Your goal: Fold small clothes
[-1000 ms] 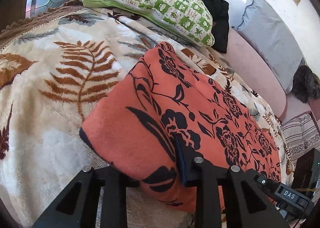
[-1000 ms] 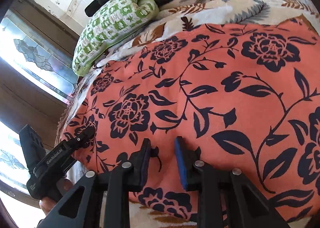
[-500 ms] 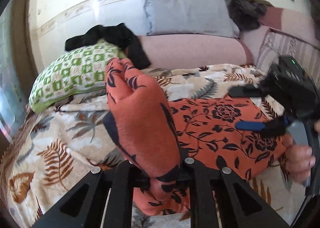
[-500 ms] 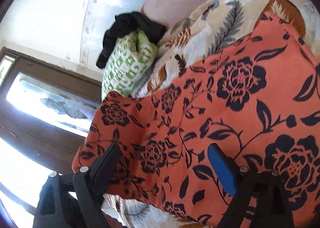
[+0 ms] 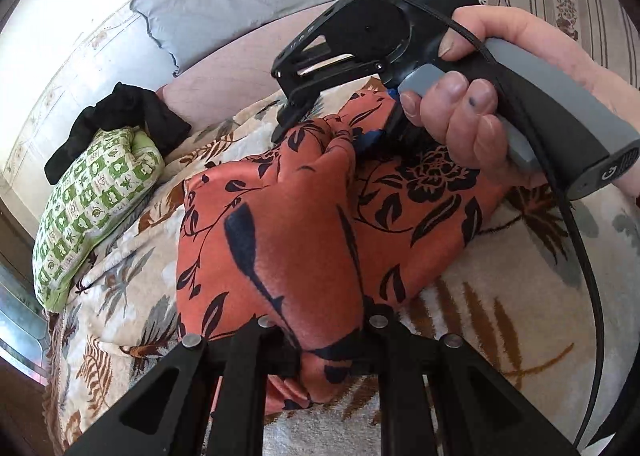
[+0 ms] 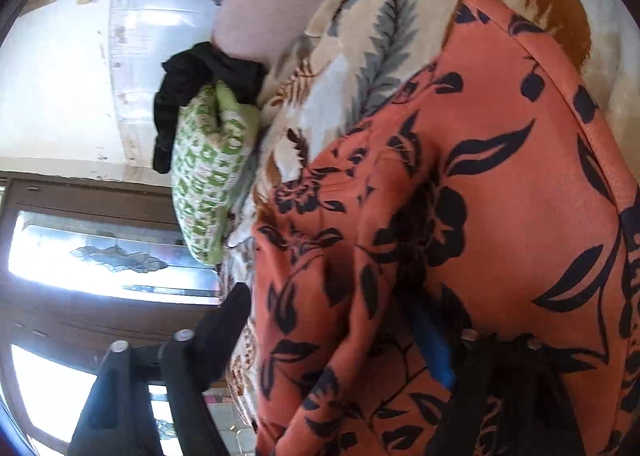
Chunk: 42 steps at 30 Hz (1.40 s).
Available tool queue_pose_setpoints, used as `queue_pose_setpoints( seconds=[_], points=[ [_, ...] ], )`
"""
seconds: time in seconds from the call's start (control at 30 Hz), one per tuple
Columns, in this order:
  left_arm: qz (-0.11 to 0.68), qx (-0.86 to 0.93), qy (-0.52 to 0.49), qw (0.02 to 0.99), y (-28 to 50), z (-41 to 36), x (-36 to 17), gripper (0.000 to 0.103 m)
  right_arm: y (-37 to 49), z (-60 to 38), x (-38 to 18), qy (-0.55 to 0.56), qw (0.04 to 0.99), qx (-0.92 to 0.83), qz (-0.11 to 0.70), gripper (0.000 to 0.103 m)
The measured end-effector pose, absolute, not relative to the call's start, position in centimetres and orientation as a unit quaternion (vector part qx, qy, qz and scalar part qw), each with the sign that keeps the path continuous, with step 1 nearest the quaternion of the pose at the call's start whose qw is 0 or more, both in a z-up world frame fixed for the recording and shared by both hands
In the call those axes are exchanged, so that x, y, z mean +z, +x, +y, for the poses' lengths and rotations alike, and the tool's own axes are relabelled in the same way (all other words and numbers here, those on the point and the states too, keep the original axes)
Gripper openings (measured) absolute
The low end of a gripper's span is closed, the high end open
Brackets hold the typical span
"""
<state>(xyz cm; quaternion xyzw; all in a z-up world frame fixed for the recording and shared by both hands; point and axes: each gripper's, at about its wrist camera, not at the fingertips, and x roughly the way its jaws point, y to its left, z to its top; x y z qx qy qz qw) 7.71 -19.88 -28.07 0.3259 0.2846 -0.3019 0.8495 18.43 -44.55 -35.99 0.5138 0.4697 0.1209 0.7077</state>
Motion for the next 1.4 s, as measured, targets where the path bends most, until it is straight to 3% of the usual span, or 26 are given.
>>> queue_pose_setpoints(
  seconds=[0.07, 0.13, 0.3, 0.4, 0.5, 0.63, 0.73, 0.87, 1.1, 1.2, 1.3, 1.33, 1.37, 1.4],
  points=[
    [0.288, -0.302, 0.333, 0.846, 7.8, -20.2, -27.5, 0.013, 19.5, -43.8, -34.9, 0.470, 0.732, 0.133, 0.475, 0.022],
    [0.285, -0.305, 0.334, 0.845, 7.8, -20.6, -26.8, 0.013, 19.9, -43.5, -33.1, 0.427, 0.762, 0.141, 0.465, 0.016],
    [0.276, -0.340, 0.278, 0.855, 8.7, -23.0, -22.1, 0.014, 20.1, -45.1, -26.8, 0.356, 0.840, 0.155, 0.380, 0.015],
    [0.285, -0.378, 0.251, 0.845, 9.1, -26.5, -21.5, 0.020, 20.1, -47.9, -26.2, 0.340, 0.860, 0.132, 0.356, 0.015],
    [0.321, -0.418, 0.238, 0.816, 9.6, -29.3, -23.1, 0.048, 20.4, -51.4, -29.6, 0.366, 0.841, 0.096, 0.387, 0.015],
    [0.329, -0.440, 0.221, 0.806, 8.8, -28.0, -23.6, 0.067, 20.0, -54.2, -35.9, 0.405, 0.787, 0.023, 0.465, 0.027],
    [0.290, -0.433, 0.234, 0.821, 7.5, -24.7, -23.0, 0.076, 19.0, -55.7, -35.4, 0.407, 0.792, 0.018, 0.455, 0.030],
    [0.281, -0.372, 0.226, 0.855, 8.2, -20.4, -22.5, 0.076, 16.2, -56.3, -31.4, 0.356, 0.833, -0.023, 0.423, 0.034],
    [0.316, -0.268, 0.129, 0.901, 12.7, -14.7, -23.9, 0.076, 11.9, -48.1, -25.5, 0.271, 0.867, 0.102, 0.406, 0.034],
    [0.343, -0.254, 0.128, 0.895, 13.9, -14.7, -25.1, 0.076, 10.7, -44.5, -26.1, 0.270, 0.854, 0.132, 0.424, 0.034],
    [0.364, -0.253, 0.165, 0.881, 14.5, -14.7, -26.6, 0.078, 9.6, -43.2, -30.1, 0.240, 0.831, 0.072, 0.497, 0.033],
    [0.370, -0.259, 0.164, 0.877, 14.6, -14.5, -27.0, 0.079, 9.4, -43.8, -32.0, 0.245, 0.814, 0.044, 0.524, 0.028],
    [0.376, -0.262, 0.162, 0.874, 14.7, -14.3, -27.2, 0.079, 9.0, -44.8, -33.1, 0.272, 0.804, 0.029, 0.528, 0.008],
    [0.380, -0.263, 0.158, 0.873, 15.2, -14.2, -27.4, 0.079, 8.8, -45.7, -33.0, 0.300, 0.800, 0.026, 0.518, 0.001]
  ],
)
